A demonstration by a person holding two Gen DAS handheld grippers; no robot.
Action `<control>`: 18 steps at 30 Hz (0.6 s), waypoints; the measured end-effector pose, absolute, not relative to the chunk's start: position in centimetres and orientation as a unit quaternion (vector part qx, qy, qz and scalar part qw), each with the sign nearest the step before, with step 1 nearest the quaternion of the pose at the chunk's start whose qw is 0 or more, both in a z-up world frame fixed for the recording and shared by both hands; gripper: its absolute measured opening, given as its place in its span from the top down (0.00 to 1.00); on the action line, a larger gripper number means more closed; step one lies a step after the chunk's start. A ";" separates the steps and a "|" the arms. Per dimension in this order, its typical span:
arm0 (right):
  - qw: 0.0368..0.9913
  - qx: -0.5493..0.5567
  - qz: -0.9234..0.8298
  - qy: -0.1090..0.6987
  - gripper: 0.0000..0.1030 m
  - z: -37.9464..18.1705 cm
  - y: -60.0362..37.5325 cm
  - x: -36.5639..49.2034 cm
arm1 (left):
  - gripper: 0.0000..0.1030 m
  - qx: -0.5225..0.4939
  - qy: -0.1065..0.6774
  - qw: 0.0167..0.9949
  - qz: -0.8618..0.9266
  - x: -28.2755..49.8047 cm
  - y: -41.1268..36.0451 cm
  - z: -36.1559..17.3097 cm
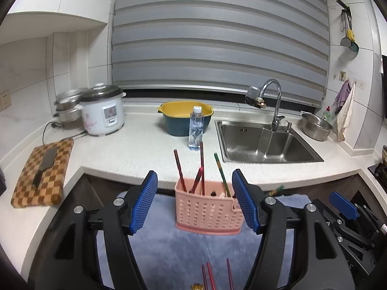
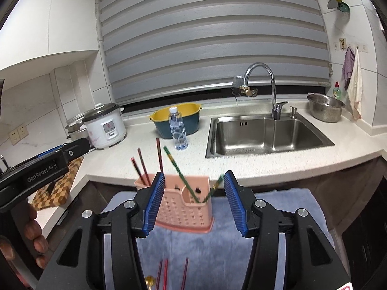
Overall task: Organize utensils
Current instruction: 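Withdraw both open tools back over the remaining utensils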
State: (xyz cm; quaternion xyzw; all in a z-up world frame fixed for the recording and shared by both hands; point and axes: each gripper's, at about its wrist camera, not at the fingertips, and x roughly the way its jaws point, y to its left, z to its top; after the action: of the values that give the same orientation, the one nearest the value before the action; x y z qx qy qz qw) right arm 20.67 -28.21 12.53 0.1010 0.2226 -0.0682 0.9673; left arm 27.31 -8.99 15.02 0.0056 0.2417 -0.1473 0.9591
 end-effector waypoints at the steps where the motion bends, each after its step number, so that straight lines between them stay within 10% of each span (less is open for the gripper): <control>1: 0.967 0.103 -0.067 0.225 0.51 12.4 -28.0 19.9 | 0.39 0.006 0.244 0.959 -0.146 26.7 -8.8 14.8; 18: 0.944 0.110 -0.068 0.302 0.48 5.2 -24.7 8.0 | 0.34 0.007 0.327 0.937 -0.123 16.3 -3.3 6.4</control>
State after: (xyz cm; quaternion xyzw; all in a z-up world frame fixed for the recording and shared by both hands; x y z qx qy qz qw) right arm 8.02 -24.69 5.18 0.1102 0.3024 -0.0683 0.9443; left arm 16.33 -3.26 6.38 0.0074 0.3274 -0.1227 0.9369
